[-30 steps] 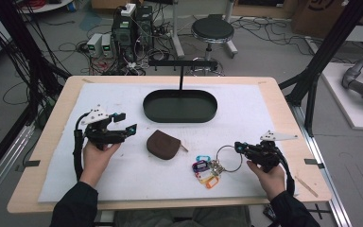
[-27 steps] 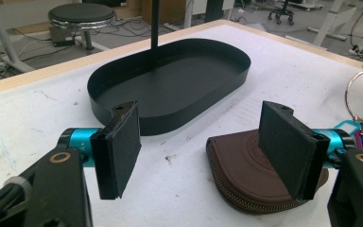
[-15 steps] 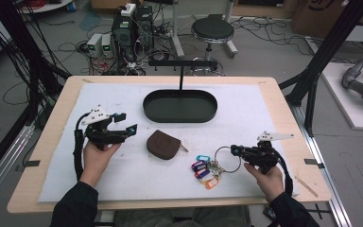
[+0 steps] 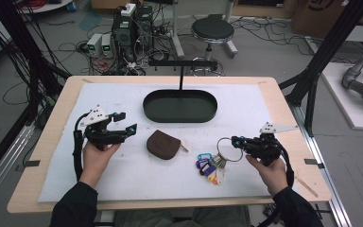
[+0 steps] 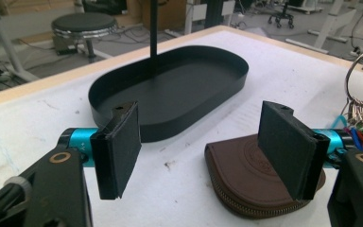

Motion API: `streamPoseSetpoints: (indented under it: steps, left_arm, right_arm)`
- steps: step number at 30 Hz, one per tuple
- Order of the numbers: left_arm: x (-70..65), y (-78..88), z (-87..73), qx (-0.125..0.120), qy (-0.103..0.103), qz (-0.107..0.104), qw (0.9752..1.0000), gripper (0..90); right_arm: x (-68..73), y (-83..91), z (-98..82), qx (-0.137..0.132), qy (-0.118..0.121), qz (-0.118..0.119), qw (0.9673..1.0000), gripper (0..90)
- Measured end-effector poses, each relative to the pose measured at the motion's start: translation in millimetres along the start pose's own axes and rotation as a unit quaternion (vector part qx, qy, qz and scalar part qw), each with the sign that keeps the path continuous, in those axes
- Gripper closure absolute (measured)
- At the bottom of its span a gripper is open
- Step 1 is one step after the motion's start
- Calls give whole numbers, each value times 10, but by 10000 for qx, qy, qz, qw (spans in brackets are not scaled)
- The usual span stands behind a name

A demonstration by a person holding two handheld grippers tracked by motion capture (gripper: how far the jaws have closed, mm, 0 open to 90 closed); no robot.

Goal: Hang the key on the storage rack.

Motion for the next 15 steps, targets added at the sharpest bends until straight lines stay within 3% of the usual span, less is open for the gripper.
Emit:
streamPoseSetpoints:
  steps: [15]
  left_arm:
    - [-149,135,58,-122,-4,-217,9997,307]
  right_arm:
    - [47,17,609,-76,582,152,9982,880]
Point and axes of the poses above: each handheld gripper's, and its own axes: y roughly backward along the jaws, z roughly out of its top, x roughly to its left, the point moved 5 cm from there along -y, roughly forward along the jaws, and after that the axes turned 7 degrees about -y, right-handed, at the moved point
